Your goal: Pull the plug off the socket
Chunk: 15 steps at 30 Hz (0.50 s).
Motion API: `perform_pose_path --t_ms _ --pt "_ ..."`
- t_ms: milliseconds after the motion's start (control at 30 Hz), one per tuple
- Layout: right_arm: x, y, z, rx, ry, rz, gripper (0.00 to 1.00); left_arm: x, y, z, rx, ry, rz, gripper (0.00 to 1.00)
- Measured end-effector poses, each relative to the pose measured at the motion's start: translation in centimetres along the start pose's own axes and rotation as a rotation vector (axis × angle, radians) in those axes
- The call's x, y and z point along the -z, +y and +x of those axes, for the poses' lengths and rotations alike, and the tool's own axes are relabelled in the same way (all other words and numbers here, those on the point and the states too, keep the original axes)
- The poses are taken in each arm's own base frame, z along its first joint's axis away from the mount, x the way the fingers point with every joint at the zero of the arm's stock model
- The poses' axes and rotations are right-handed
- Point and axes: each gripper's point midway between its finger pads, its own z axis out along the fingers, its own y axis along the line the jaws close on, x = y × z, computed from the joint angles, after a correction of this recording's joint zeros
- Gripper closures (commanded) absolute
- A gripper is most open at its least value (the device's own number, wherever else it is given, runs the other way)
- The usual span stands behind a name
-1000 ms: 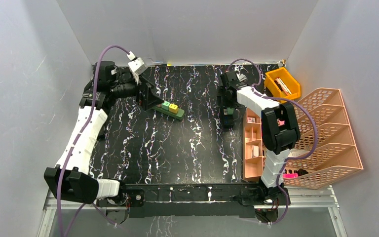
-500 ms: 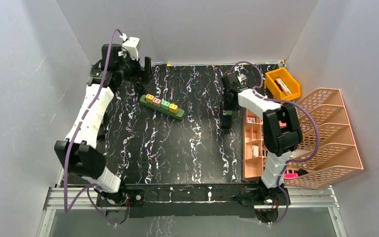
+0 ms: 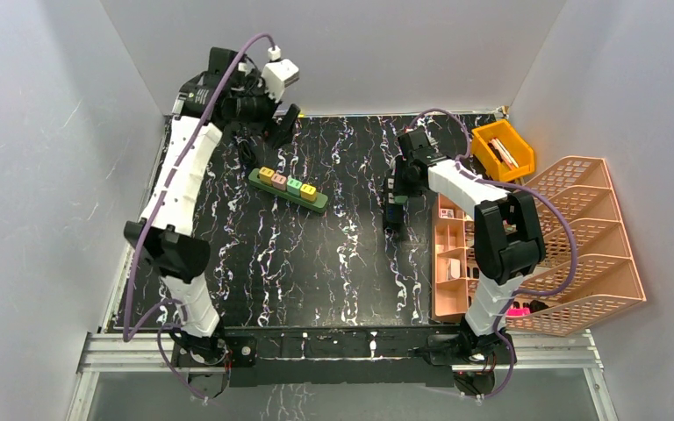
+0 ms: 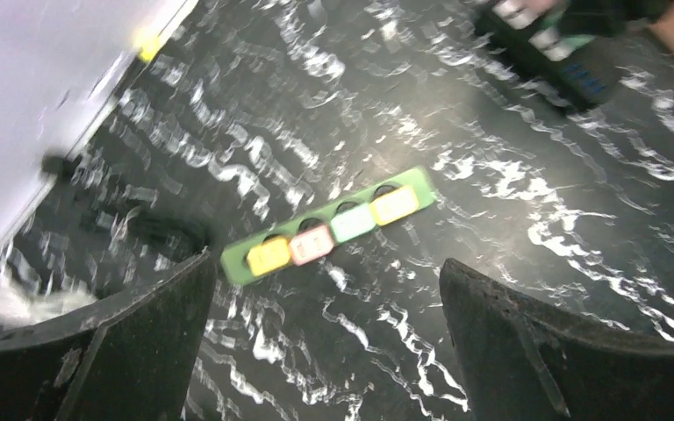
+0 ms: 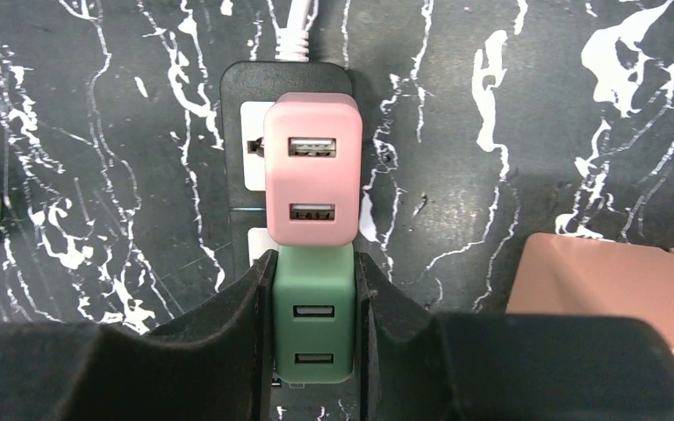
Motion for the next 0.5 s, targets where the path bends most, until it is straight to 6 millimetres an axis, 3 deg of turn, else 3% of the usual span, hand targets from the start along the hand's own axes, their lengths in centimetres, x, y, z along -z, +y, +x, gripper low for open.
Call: perform_pose_path --t_ms 100,200,267,367,500 --pt "0.0 0.6 0.2 -0.007 0.004 -0.032 1.0 -0.1 -3.1 -3.0 -0.073 -0.088 0.182 0.02" --pt "0.0 0.8 0.4 -0.011 0.013 -0.048 1.0 0.7 -8.0 -2.3 -0.016 -0.207 0.443 0.02" --pt "0.4 1.0 0.3 -0.015 0.006 -0.06 1.0 1.7 -9.4 -1.5 0.096 -0.284 0.509 0.02" --pt "1.5 1.3 0.2 -0.027 -0.014 -0.086 1.0 2.7 -8.3 -3.2 0.19 -0.367 0.456 0.02" --pt "2.9 1.7 -0.2 -0.034 -0.049 -0.12 1.0 2.8 -2.8 -6.5 0.294 -0.448 0.114 0.02"
